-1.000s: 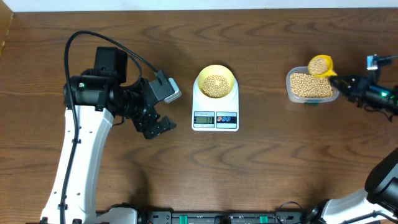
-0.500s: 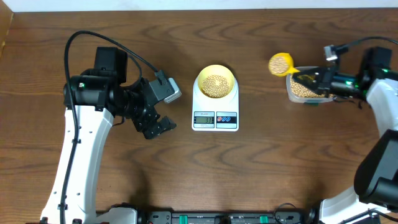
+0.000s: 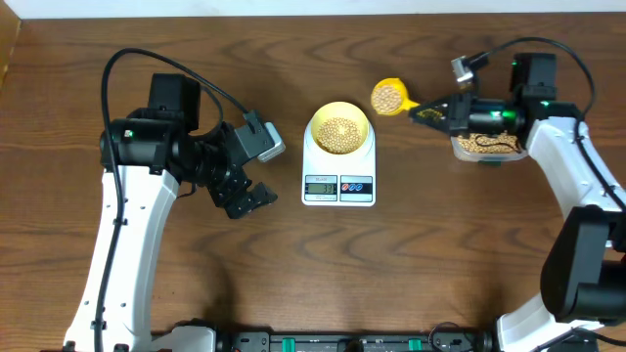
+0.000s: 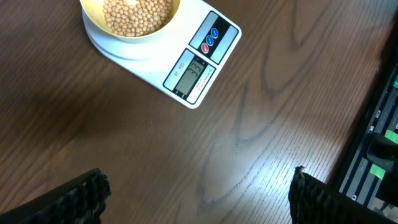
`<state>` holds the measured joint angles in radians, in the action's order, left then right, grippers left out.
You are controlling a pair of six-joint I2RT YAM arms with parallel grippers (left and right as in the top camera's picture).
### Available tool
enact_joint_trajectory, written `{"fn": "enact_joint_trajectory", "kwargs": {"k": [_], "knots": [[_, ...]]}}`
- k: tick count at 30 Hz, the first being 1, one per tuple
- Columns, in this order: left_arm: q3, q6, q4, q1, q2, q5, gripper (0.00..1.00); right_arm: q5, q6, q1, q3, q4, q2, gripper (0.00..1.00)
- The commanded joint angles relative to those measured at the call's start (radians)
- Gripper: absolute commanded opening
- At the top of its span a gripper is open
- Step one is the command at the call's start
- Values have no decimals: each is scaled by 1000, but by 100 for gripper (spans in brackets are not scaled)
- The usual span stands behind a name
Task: Scoop item into bowl and weigh 50g on scale
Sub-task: 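Lift the filled scoop and move it left over the yellow bowl, then tilt the scoop over the bowl and pour soybeans in slowly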
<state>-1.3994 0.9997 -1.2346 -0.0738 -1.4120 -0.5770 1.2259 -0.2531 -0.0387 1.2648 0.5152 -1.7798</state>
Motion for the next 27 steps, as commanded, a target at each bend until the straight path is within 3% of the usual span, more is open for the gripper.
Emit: {"fn": "enact_joint_trajectory", "kwargs": {"k": [1, 27], "knots": [[-9, 18, -6, -2, -6, -13, 95, -31, -24, 45, -1, -3, -5, 1], [-9, 17, -6, -2, -6, -13, 95, -434, 33, 291, -1, -93, -5, 1]]}}
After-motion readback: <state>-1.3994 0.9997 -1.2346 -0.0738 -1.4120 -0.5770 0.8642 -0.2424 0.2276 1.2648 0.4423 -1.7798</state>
